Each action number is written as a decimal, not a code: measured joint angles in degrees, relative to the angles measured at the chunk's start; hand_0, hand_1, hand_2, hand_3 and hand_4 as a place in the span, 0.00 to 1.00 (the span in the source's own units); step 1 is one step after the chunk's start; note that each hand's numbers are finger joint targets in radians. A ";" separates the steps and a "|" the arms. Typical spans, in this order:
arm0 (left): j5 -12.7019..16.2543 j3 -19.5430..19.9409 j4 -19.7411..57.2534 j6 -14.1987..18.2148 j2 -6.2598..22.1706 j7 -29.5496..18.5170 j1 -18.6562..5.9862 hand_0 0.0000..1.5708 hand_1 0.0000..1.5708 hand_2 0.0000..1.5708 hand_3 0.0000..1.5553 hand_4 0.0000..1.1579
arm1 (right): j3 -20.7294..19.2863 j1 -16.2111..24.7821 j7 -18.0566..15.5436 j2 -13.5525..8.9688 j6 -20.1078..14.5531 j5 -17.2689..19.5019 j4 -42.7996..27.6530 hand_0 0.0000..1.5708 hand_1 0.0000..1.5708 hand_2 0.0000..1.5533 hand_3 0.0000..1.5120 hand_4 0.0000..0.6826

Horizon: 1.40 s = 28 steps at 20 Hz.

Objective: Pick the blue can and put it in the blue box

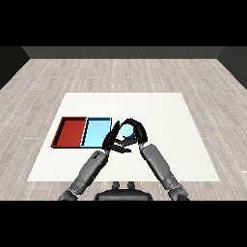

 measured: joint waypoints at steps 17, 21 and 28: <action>2.58 -3.02 3.98 2.45 0.11 -2.51 -4.27 0.00 0.00 0.00 0.00 0.09 | 8.00 -0.99 -2.08 -0.09 -4.92 -3.88 1.66 0.95 0.95 0.95 0.93 0.79; 2.39 -4.35 4.72 5.68 0.71 -1.56 -4.90 0.00 0.00 0.00 0.00 0.00 | 8.37 -2.76 -2.82 -0.52 -5.08 -5.68 3.08 0.95 0.95 0.94 0.93 0.83; -3.29 -6.16 5.10 10.09 1.33 3.56 -7.39 0.00 0.00 0.00 0.00 0.18 | 7.58 -2.64 -2.94 -1.10 -4.49 -6.15 2.78 0.94 0.94 0.94 0.93 0.82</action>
